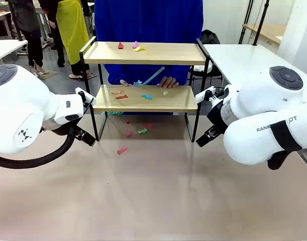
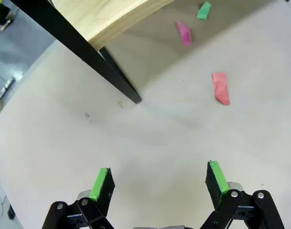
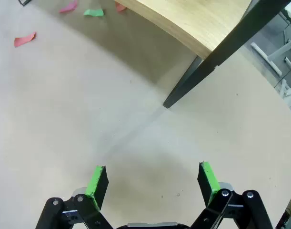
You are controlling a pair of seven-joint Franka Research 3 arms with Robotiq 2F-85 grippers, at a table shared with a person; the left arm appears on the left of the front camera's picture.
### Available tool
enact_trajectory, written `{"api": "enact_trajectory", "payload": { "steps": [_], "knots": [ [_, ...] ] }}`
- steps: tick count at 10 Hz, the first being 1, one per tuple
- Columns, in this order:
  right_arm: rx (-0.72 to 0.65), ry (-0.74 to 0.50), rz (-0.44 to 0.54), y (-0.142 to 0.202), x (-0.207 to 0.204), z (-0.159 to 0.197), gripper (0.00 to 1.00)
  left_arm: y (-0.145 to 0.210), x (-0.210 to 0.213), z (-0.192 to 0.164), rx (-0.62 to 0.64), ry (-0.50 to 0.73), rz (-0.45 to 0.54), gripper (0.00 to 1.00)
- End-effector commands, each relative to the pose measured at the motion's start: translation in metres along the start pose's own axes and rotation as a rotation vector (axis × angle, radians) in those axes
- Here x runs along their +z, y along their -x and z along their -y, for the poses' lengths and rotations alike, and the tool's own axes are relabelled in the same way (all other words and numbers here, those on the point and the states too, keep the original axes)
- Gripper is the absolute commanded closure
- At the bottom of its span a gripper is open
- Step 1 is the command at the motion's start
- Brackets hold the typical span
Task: Clean the shelf.
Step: Pick up the Duster handed by the human.
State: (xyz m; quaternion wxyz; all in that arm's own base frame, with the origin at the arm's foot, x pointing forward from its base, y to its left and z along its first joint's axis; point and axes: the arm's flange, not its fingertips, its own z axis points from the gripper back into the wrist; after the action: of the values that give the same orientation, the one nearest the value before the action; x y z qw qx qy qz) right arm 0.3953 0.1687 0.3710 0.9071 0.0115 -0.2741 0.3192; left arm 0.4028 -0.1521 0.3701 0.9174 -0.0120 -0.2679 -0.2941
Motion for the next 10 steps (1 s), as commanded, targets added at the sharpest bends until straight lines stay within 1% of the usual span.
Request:
{"api": "enact_trajectory", "payload": {
  "steps": [1,10],
  "knots": [
    [0.000,0.000,0.000,0.0000,0.0000,0.0000,0.00,-0.0001,0.0002,0.0001,0.000,0.000,0.000,0.00],
    [0.001,0.000,0.000,0.0000,0.0000,-0.0001,0.00,-0.0001,0.0000,0.0005,-0.001,0.000,0.000,0.00]
  ]
}}
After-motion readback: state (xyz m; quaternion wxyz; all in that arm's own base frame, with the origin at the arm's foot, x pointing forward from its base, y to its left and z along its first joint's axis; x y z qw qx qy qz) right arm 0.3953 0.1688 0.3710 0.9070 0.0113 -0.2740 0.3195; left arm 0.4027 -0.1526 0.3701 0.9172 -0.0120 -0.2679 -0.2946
